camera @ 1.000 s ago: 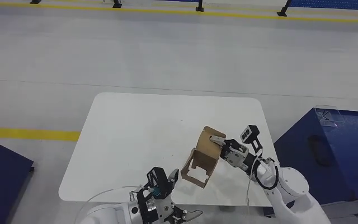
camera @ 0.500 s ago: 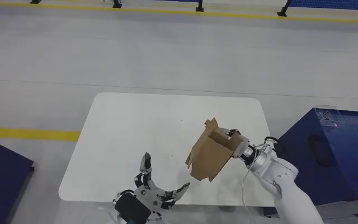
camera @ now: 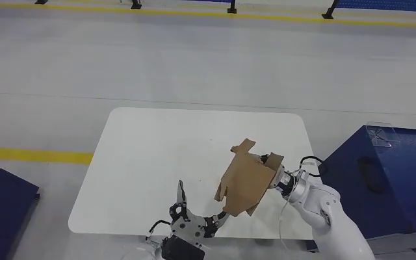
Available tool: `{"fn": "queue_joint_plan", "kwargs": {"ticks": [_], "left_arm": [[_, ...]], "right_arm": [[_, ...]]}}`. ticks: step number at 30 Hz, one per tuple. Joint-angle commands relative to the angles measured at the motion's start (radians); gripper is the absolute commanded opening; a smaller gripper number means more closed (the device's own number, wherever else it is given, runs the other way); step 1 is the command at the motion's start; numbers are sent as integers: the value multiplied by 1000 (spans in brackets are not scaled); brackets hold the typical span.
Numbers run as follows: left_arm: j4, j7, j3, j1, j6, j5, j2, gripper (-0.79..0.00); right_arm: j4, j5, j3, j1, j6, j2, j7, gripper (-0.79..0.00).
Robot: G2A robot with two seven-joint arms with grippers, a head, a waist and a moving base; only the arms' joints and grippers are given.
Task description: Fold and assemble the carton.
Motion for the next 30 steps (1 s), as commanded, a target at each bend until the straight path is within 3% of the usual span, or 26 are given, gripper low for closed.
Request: {"fn": "queue_joint_plan", "kwargs": {"ticks": [1, 15, 30], "left_arm": [[-3, -6, 8, -7, 6, 10, -4, 0], [11, -46, 62, -59, 44, 88, -36, 0], [52, -42, 32, -64, 42, 76, -50, 0]], "right_arm": [[-5, -1, 0, -5, 9, 0, 3, -785], [-27, 25, -34, -16, 40, -5, -30, -785], [18, 334, -58, 24, 100, -8, -183, -785]]}}
